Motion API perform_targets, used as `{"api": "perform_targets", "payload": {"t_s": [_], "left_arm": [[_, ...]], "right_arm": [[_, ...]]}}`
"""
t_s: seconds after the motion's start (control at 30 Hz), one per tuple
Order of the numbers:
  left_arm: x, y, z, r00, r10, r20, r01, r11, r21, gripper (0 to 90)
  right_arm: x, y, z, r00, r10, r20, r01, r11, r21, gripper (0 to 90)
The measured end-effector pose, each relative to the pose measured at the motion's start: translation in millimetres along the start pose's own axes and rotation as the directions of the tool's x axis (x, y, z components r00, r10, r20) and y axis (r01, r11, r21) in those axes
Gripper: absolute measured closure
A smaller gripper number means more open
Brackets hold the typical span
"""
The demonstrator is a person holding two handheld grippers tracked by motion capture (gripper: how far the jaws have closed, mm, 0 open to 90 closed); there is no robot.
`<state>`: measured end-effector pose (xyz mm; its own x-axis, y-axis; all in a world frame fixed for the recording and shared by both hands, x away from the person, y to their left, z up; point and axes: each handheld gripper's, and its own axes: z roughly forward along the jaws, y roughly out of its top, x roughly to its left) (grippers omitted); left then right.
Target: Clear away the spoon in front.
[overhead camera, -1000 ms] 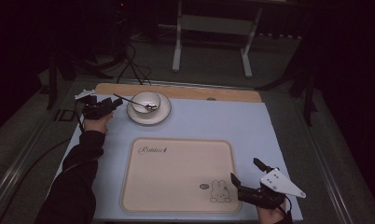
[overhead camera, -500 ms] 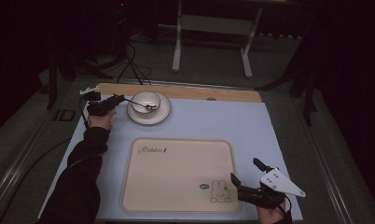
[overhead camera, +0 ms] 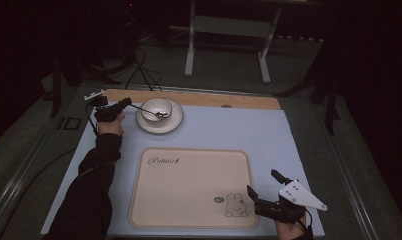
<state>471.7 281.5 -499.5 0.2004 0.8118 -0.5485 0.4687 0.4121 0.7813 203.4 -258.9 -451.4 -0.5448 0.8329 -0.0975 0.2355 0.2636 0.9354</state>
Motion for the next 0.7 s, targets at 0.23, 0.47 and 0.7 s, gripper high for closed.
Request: {"api": "perform_targets", "payload": {"t_s": [0.23, 0.47, 0.7], "left_arm": [[-7.1, 2.8, -3.5, 0.9998, 0.020, 0.005, -0.020, 0.9996, -0.021, 86.3], [-16.7, 7.8, -6.1, 0.9985, 0.049, 0.027, -0.048, 0.9987, -0.018, 89.1], [-28.0, 10.6, -6.5, 0.9964, 0.083, 0.017, -0.082, 0.9964, -0.019, 89.9]], "right_arm": [[0.2, -0.1, 0.3, 1.0000, -0.001, 0.000, 0.001, 1.0000, 0.001, 10.6], [0.8, 0.3, -0.1, 1.0000, -0.003, -0.001, 0.003, 1.0000, 0.000, 10.6], [1.0, 0.4, -0.3, 1.0000, -0.005, -0.001, 0.005, 1.0000, -0.001, 10.6]]}}
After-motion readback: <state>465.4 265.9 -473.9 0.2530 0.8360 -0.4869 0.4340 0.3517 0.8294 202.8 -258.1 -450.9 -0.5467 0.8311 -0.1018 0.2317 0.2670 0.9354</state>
